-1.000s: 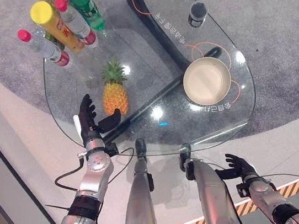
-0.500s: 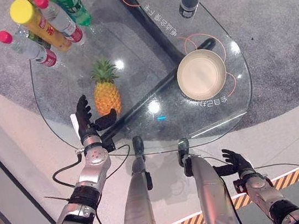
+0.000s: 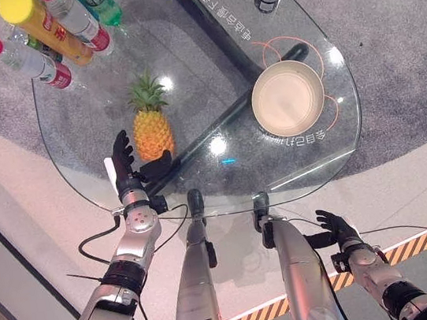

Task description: Pick up the fruit to the plate

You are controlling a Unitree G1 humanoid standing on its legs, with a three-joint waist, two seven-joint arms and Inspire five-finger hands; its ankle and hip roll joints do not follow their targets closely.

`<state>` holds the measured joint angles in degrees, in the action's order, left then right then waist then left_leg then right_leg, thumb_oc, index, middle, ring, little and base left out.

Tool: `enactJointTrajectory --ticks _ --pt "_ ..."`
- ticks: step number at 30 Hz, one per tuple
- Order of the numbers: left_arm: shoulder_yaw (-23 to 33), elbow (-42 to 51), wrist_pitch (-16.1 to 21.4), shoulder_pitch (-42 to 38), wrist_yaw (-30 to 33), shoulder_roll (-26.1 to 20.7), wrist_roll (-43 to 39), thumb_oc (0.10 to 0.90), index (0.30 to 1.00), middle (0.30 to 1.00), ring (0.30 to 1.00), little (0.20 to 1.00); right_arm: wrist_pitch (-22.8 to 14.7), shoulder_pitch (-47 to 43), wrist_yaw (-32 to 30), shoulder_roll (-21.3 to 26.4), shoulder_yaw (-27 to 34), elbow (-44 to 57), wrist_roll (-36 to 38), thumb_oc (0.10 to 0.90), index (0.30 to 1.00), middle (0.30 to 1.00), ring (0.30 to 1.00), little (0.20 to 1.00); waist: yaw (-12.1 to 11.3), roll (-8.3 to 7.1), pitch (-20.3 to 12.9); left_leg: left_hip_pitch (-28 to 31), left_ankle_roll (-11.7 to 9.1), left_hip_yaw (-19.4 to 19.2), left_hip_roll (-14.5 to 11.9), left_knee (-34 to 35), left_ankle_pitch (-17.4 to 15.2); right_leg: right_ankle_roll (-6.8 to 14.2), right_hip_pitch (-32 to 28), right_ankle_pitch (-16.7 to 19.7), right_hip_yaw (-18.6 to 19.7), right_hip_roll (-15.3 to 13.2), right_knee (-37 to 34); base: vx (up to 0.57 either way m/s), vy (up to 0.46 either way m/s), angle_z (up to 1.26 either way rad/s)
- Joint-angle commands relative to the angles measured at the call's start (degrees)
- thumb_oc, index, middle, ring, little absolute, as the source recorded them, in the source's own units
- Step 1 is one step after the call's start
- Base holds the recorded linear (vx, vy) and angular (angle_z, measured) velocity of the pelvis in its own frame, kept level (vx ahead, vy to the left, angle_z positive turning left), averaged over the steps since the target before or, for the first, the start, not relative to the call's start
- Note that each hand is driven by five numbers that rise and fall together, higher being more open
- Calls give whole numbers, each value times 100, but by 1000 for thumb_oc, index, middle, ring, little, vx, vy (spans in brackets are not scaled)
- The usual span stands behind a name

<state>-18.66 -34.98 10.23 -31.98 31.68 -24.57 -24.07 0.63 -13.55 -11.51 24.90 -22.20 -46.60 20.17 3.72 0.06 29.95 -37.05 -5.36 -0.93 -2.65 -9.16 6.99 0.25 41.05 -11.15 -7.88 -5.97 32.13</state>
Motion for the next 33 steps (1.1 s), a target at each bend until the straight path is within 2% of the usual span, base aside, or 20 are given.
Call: enactJointTrajectory --ticks 1,18,26,30,31,33 --pt "266 -154 270 -409 138 -173 220 800 900 900 900 900 -54 101 -80 -42 -316 193 -68 800 900 900 900 900 136 -263 -15 -69 216 -454 312 -1037 -692 448 -289 1539 337 45 -1765 4 21 -7" --pt "134 -378 67 -812 -9 -181 55 800 900 900 900 900 -24 -65 -153 -80 -401 243 -87 800 900 900 900 900 204 -278 -15 -244 216 -512 330 -1055 -696 472 -98 1578 389 50 -1761 0 1 0" --pt "50 -492 -242 -1017 -67 -170 -107 800 900 900 900 900 -4 -132 -188 -120 -460 248 -76 800 900 900 900 900 229 -283 -15 -289 220 -503 362 -1079 -705 483 -62 1598 411 49 -1771 0 0 0" --pt "-38 -533 -538 -1075 -208 -121 -154 800 900 900 900 900 31 -187 -205 -139 -471 237 -51 800 900 900 900 900 231 -287 -15 -268 219 -498 367 -1073 -704 489 -88 1601 408 48 -1780 0 0 0" --pt "-49 -511 -537 -1079 -251 -113 -108 100 300 300 300 200 55 -194 -205 -139 -461 253 -66 800 900 900 900 900 231 -281 -15 -264 222 -491 373 -1064 -705 487 -91 1598 409 48 -1784 0 0 0" --pt "-70 -480 -504 -1094 -227 -119 -40 100 300 300 300 200 43 -193 -199 -132 -457 243 -62 800 900 900 900 900 232 -276 -15 -267 225 -490 377 -1065 -706 487 -89 1602 411 47 -1787 0 0 0"
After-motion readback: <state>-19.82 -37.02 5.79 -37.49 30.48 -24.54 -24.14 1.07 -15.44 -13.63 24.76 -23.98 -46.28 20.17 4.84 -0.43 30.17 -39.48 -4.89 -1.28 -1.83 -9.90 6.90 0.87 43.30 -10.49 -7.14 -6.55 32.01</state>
